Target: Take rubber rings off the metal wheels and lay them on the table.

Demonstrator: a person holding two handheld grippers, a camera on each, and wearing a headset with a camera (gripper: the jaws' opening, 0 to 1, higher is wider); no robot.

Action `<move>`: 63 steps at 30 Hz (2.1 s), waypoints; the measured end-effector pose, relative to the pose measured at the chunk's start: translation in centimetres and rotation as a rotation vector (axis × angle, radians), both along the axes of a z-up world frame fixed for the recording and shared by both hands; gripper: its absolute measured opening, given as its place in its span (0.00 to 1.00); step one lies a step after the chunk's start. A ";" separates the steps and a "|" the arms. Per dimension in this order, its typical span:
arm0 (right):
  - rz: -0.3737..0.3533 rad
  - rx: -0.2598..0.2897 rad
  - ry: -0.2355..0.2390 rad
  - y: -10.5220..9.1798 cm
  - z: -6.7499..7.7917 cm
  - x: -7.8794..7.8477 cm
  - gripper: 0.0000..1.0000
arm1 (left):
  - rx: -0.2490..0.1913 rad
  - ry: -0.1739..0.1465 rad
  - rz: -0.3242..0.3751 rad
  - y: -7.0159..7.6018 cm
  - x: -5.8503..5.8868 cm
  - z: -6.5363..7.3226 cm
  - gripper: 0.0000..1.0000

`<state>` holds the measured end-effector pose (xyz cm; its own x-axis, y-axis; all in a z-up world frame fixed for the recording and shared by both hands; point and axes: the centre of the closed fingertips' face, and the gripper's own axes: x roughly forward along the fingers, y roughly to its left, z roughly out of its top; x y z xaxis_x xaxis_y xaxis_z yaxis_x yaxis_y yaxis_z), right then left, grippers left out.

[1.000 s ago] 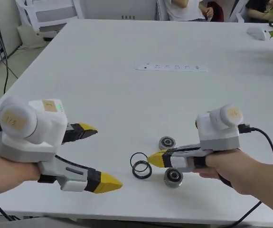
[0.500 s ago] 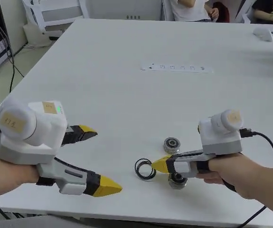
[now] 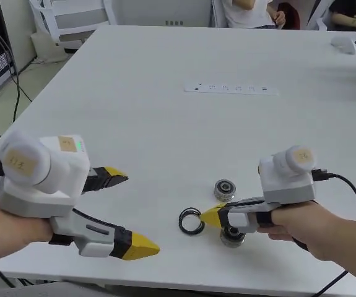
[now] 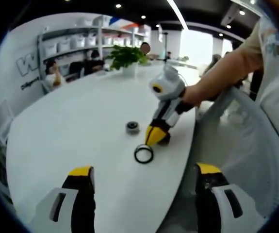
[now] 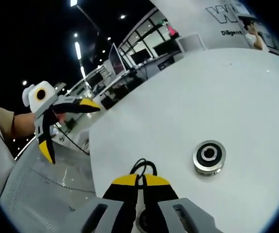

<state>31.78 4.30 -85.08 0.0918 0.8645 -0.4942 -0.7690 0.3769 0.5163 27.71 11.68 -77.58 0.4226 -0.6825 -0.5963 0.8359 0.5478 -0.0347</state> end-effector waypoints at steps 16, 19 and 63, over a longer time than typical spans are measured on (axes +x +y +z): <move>-0.004 -0.018 -0.035 -0.3 -0.1 0.4 0.14 | 0.011 0.012 0.005 0.2 -0.1 -0.3 0.86; -0.014 -0.006 -0.041 -0.5 0.5 0.6 0.17 | 0.010 0.012 0.003 0.0 -0.1 -0.1 0.86; -0.042 -0.043 -0.397 -8.6 7.6 -1.1 0.62 | -0.025 -0.026 0.016 -0.7 0.3 2.0 0.87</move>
